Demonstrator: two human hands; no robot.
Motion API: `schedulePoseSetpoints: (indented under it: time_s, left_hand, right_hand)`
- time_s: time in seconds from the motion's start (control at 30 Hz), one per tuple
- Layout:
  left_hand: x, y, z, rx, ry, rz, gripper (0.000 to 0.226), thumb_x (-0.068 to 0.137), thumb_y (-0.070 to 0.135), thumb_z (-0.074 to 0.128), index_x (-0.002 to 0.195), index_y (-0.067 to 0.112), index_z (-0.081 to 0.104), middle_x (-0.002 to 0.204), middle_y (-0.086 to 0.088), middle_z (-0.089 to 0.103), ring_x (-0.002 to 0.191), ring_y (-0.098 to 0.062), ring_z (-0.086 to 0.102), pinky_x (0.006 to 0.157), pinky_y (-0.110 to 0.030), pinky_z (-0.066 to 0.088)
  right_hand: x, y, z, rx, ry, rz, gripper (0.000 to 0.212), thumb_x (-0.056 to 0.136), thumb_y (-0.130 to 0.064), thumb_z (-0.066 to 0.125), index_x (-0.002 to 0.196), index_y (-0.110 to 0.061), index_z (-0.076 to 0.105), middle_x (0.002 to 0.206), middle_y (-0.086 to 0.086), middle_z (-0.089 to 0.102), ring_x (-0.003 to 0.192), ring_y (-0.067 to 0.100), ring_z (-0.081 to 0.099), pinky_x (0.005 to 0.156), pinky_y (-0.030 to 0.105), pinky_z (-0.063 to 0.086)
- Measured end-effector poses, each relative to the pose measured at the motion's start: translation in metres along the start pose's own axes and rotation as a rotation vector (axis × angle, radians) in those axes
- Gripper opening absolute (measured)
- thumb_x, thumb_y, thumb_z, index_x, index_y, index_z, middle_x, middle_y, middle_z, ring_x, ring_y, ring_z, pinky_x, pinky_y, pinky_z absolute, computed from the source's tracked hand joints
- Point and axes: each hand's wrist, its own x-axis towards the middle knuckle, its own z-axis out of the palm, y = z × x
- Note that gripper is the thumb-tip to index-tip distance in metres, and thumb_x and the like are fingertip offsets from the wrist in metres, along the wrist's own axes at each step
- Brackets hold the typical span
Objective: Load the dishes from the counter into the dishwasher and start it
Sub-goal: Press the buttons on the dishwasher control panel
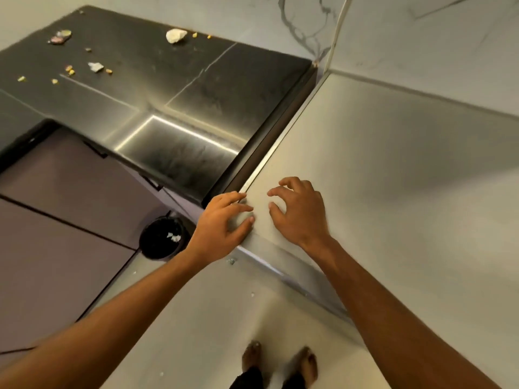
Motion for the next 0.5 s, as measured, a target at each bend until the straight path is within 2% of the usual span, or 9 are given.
schedulePoseSetpoints:
  time_s: [0.07,0.17,0.3,0.43,0.5]
  left_hand:
    - [-0.02,-0.003,0.0,0.02,-0.049,0.036,0.043,0.096,0.05,0.056,0.128,0.022,0.066,0.149,0.004,0.05,0.145,-0.009,0.033,0.12,-0.029,0.027]
    - [-0.037,-0.006,0.001,0.027,-0.149,0.029,0.057,0.099,0.054,0.05,0.147,0.023,0.048,0.162,0.008,0.028,0.153,-0.004,0.009,0.119,-0.018,0.007]
    - [-0.036,-0.012,-0.002,-0.011,-0.197,0.06,0.063,0.1,0.053,0.049,0.153,0.022,0.038,0.164,0.005,0.021,0.153,-0.007,0.004,0.123,-0.028,0.01]
    - [-0.034,-0.022,-0.006,-0.047,-0.229,0.131,0.072,0.096,0.057,0.051,0.154,0.019,0.035,0.165,0.001,0.02,0.154,-0.012,0.005,0.124,-0.034,0.012]
    - [-0.036,-0.03,-0.007,-0.035,-0.244,0.183,0.079,0.092,0.054,0.061,0.155,0.018,0.033,0.166,-0.001,0.018,0.154,-0.014,0.004,0.125,-0.034,0.011]
  right_hand:
    - [-0.022,-0.012,0.009,-0.03,0.005,0.018,0.026,0.093,-0.034,0.064,0.116,-0.026,0.072,0.126,0.001,0.064,0.114,0.021,0.057,0.09,0.039,0.05]
    - [-0.051,-0.023,0.021,-0.062,0.028,0.046,0.029,0.096,-0.031,0.061,0.121,-0.02,0.07,0.131,0.005,0.063,0.118,0.023,0.057,0.098,0.038,0.049]
    - [-0.078,-0.029,0.03,-0.15,0.052,0.027,0.039,0.1,-0.032,0.048,0.132,-0.017,0.065,0.141,0.013,0.058,0.13,0.03,0.054,0.11,0.049,0.043]
    - [-0.091,-0.038,0.032,-0.284,0.143,0.039,0.043,0.102,-0.034,0.041,0.136,-0.019,0.063,0.143,0.012,0.058,0.131,0.031,0.054,0.111,0.047,0.042]
    - [-0.093,-0.042,0.034,-0.323,0.185,0.038,0.042,0.102,-0.034,0.042,0.133,-0.018,0.065,0.14,0.012,0.06,0.127,0.031,0.057,0.108,0.045,0.045]
